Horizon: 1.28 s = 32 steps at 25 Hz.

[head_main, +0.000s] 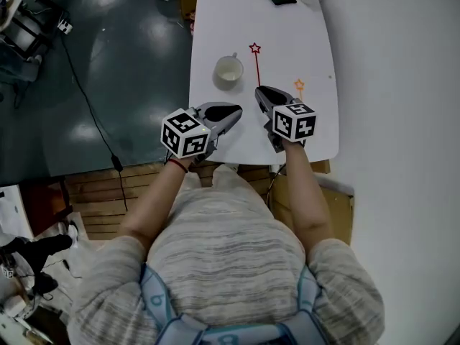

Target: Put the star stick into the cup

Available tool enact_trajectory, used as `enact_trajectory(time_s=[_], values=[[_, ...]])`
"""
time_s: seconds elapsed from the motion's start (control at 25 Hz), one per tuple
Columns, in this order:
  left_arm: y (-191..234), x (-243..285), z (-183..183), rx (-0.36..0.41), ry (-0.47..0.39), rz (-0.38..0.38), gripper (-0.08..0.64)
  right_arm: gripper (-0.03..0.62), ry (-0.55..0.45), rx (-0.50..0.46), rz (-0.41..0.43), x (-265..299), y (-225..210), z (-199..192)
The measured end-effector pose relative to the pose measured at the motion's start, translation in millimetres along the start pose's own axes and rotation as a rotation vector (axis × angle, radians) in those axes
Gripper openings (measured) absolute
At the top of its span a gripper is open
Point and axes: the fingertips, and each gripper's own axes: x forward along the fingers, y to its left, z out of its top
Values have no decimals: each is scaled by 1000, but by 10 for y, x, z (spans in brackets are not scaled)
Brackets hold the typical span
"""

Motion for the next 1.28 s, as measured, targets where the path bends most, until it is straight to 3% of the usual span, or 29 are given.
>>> enact_trajectory(time_s=[0.48,0.96,1.08,1.28], values=[[1,150,-261,-77,27,34,25,12,168,21,-12,537,-610,-249],[38,168,-344,-126,17,35,25,15,316,21,-87,901,-1030,-338],[53,168,-325,-130,12,29,25,98,355,34,-94,980,-1084,-367],[36,197,-309,-132,9,14,25,97,391,53,-127,1052,-1154,-379]])
